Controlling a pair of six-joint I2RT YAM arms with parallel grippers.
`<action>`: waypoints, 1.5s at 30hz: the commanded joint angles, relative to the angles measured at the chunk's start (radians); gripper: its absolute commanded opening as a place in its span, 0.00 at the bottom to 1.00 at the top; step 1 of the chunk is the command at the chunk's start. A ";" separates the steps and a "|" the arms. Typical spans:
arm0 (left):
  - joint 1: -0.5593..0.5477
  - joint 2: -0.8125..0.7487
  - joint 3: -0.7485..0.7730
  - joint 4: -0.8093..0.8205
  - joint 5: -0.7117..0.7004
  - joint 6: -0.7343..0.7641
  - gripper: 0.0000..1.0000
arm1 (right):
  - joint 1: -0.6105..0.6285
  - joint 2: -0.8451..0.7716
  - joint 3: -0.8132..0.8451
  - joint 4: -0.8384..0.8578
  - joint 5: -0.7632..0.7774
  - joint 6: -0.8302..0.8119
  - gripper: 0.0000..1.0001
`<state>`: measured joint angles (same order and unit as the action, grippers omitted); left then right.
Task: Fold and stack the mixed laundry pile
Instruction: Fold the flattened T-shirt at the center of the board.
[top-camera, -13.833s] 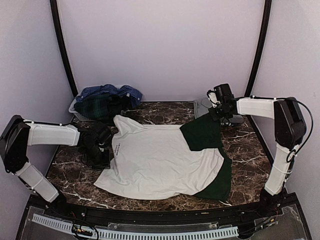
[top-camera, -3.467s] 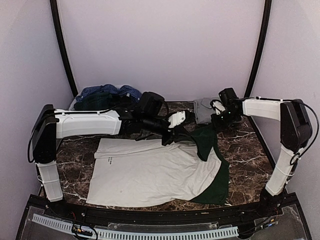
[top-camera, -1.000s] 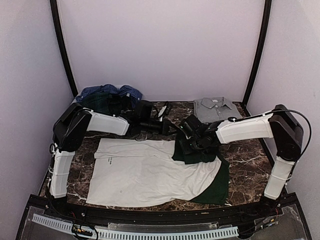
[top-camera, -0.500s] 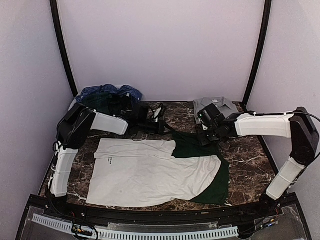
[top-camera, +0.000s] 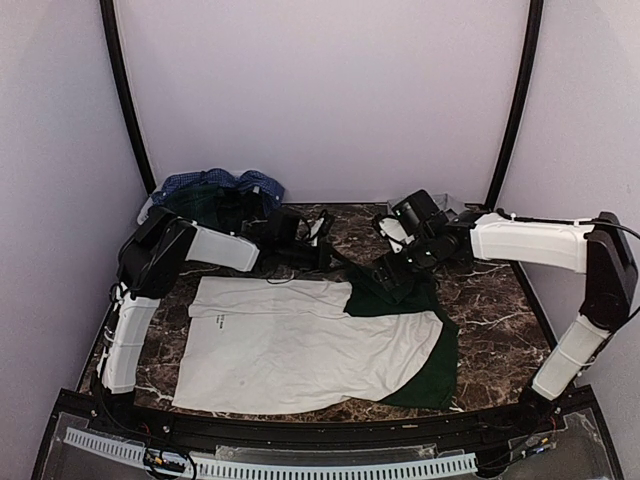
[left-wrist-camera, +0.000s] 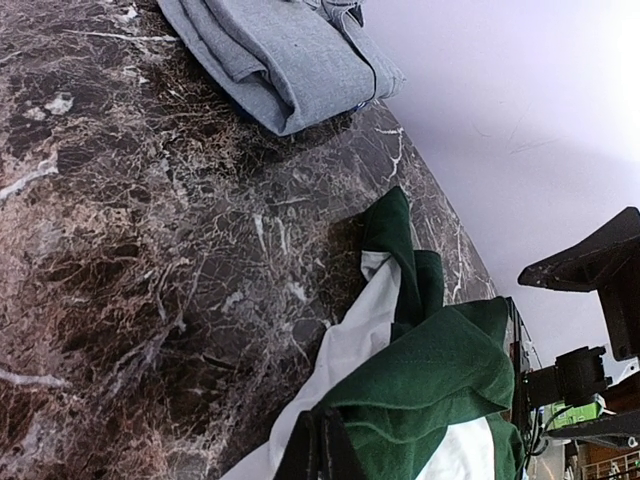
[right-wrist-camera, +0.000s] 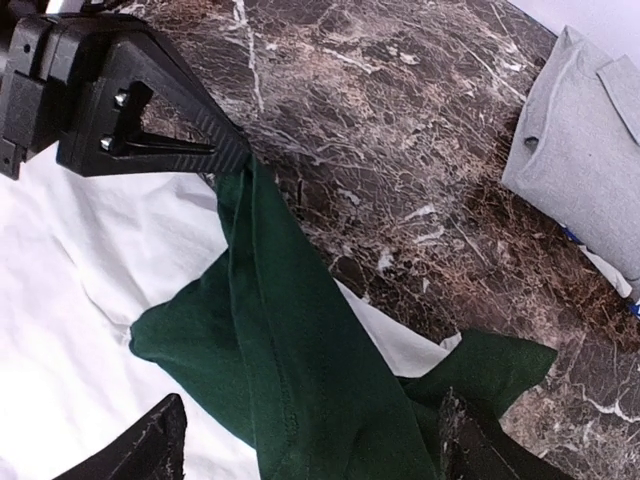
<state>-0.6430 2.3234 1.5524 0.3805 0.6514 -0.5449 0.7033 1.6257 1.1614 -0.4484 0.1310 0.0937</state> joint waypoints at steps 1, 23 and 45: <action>0.006 -0.003 0.025 0.024 0.021 -0.010 0.00 | 0.034 0.054 0.068 0.005 -0.030 -0.039 0.79; 0.016 0.003 0.026 0.030 0.034 -0.011 0.00 | 0.109 0.219 0.105 -0.020 0.418 -0.031 0.63; 0.074 -0.463 -0.217 -0.441 -0.388 0.285 0.59 | 0.085 -0.047 -0.013 0.005 0.262 -0.076 0.00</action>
<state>-0.6083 2.1120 1.4052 0.1856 0.4957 -0.4088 0.7925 1.6699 1.1900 -0.4713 0.4351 0.0158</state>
